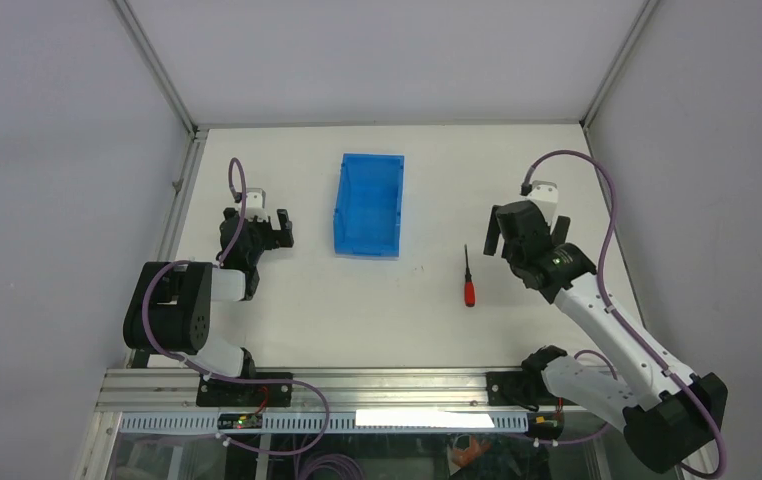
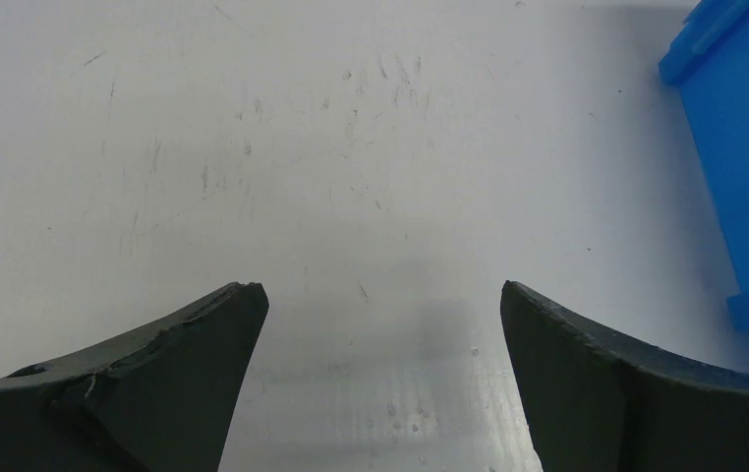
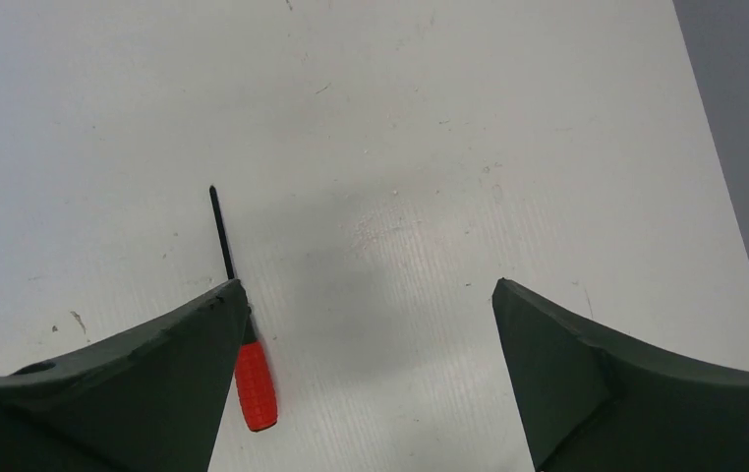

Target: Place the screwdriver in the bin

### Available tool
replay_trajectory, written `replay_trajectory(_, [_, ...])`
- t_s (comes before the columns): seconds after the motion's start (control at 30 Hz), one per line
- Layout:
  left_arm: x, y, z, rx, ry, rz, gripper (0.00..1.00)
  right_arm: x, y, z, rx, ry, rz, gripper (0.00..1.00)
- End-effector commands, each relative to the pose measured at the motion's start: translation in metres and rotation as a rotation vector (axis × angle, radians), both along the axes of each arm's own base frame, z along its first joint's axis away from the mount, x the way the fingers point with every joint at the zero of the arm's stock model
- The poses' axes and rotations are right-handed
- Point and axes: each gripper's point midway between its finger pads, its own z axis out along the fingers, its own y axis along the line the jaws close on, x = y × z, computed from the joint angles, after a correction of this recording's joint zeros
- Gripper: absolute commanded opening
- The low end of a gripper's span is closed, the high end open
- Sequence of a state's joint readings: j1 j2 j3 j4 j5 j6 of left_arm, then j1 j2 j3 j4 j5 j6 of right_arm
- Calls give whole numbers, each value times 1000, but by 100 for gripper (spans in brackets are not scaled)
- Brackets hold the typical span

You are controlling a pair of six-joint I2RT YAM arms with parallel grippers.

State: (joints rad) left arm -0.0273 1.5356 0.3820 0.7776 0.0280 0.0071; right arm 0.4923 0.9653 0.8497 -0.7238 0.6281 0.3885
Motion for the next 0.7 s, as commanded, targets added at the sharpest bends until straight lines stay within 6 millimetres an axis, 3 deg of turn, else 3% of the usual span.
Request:
replay_trajectory(0.0, [4, -6, 17, -23, -55, -12, 99, 4, 6, 22, 71, -74, 2, 99])
replay_trajectory(0.07, [4, -6, 17, -23, -56, -12, 99, 2, 18, 20, 113, -47, 57, 99])
replay_trajectory(0.13, [4, -6, 17, -23, -56, -12, 99, -2, 42, 12, 183, 31, 166, 99])
replay_trajectory(0.23, [4, -6, 17, -23, -55, -11, 99, -16, 70, -16, 262, 185, 241, 99])
replay_trajectory(0.43, [4, -6, 17, -23, -55, -12, 99, -40, 80, -78, 251, 414, 177, 98])
replay_trajectory(0.67, [4, -6, 17, -23, -56, -12, 99, -49, 91, -131, 294, 524, 150, 91])
